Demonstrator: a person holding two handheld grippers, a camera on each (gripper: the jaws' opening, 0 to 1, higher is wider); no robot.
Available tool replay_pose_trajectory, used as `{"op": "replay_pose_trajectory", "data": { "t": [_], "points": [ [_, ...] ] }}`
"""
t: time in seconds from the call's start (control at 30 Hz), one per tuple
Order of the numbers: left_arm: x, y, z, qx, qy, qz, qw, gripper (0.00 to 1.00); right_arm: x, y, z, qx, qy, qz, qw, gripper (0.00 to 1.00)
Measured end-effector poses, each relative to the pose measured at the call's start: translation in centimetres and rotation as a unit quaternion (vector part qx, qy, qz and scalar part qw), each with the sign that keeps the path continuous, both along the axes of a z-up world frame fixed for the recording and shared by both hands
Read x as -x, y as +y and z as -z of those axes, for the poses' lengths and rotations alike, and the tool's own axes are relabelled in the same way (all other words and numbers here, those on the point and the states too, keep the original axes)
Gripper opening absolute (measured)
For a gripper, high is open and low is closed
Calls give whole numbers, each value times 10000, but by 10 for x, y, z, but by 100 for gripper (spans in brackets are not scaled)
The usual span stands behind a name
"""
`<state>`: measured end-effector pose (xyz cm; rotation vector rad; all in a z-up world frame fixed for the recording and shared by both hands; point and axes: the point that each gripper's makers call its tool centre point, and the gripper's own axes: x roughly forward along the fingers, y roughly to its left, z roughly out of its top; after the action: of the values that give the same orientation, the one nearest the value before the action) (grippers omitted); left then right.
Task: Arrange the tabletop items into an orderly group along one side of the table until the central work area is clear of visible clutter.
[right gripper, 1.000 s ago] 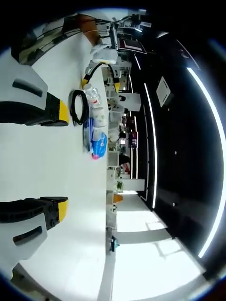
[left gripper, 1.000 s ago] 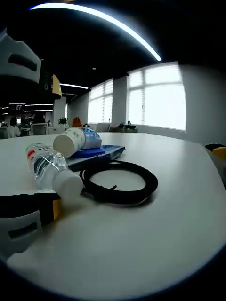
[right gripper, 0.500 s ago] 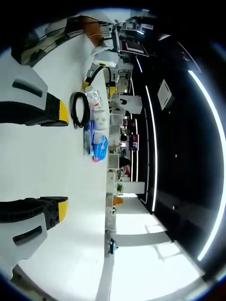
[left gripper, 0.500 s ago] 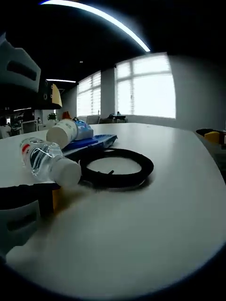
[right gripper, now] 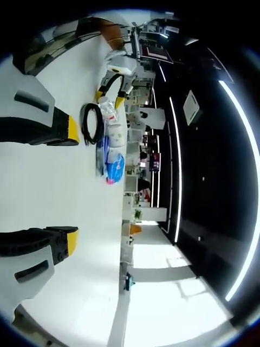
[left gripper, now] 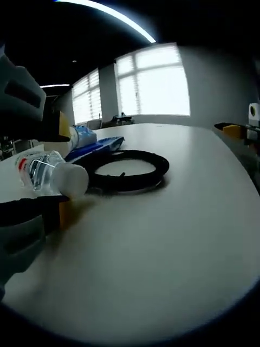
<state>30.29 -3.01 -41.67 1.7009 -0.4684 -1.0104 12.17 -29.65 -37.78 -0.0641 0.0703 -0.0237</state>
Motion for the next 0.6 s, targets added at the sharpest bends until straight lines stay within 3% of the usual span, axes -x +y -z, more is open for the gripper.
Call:
{"op": "replay_pose_trajectory", "data": {
  "t": [0.2,0.6],
  "points": [
    [4,2,13,-447,22,198,9988,23,0,2,-2,7,-7,-17,10000,57],
    [3,1,13,-432,-102,213,9988,22,0,5,-1,-18,-9,-38,10000,57]
  ]
}}
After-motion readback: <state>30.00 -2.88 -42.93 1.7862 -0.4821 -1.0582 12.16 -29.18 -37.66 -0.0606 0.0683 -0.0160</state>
